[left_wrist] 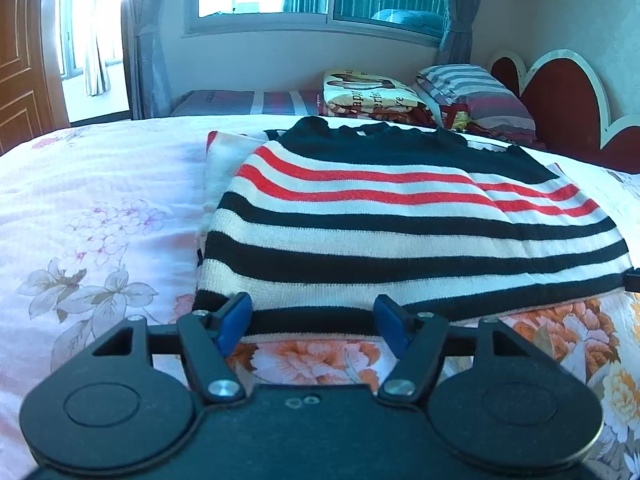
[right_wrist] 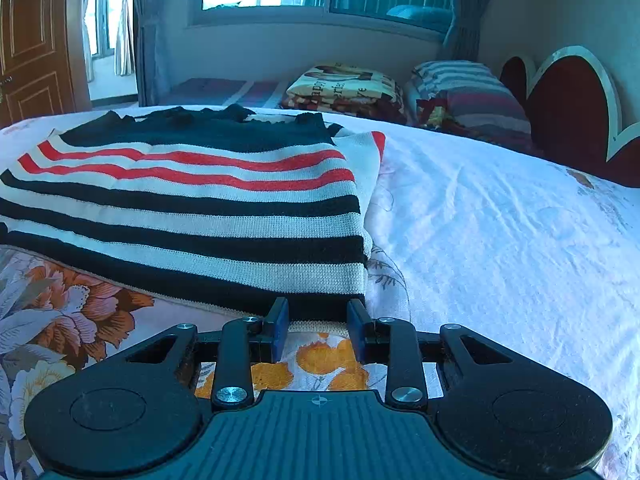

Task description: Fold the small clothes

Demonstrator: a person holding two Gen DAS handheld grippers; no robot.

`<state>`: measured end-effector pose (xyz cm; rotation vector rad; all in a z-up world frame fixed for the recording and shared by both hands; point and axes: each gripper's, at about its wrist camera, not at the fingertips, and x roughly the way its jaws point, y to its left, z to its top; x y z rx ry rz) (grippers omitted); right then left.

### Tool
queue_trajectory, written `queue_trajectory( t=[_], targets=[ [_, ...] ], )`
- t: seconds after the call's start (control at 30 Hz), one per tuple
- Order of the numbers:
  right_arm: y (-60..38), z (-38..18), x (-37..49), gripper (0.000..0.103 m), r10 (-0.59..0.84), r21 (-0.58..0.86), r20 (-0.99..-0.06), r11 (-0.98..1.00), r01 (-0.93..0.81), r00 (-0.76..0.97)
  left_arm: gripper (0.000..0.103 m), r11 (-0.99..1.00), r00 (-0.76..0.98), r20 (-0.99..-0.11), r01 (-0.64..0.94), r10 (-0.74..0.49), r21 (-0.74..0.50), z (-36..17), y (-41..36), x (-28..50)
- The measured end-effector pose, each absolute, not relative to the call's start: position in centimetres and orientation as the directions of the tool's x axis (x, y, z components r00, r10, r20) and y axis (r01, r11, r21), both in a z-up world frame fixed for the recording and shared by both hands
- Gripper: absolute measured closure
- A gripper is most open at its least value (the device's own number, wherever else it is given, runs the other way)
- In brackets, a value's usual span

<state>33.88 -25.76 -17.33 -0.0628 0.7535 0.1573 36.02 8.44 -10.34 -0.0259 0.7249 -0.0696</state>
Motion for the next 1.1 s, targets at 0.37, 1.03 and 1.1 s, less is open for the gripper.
queue_trajectory(
  t=[0.37, 1.03, 1.1],
  targets=[
    [-27.2, -13.7, 32.4, 0.075, 0.306, 0.191, -0.656, 0.952, -0.241, 0.689, 0.035, 0.948, 0.748, -0.634, -0.023, -0.195, -0.318, -8.6, 12.0, 31.5],
    [-16.8, -14.9, 45.1, 0.098, 0.558, 0.517, -0.557, 0.813, -0.27, 0.615, 0.089, 0.57, 0.863, -0.464, -0.282, -0.2, -0.771, -13.6, 15.6, 38.4],
    [-16.7, -15.2, 45.3, 0.098, 0.577, 0.533, -0.539, 0.798, -0.283, 0.613, 0.09, 0.552, 0.904, -0.362, -0.187, -0.228, -0.813, -12.6, 16.0, 37.4]
  ],
)
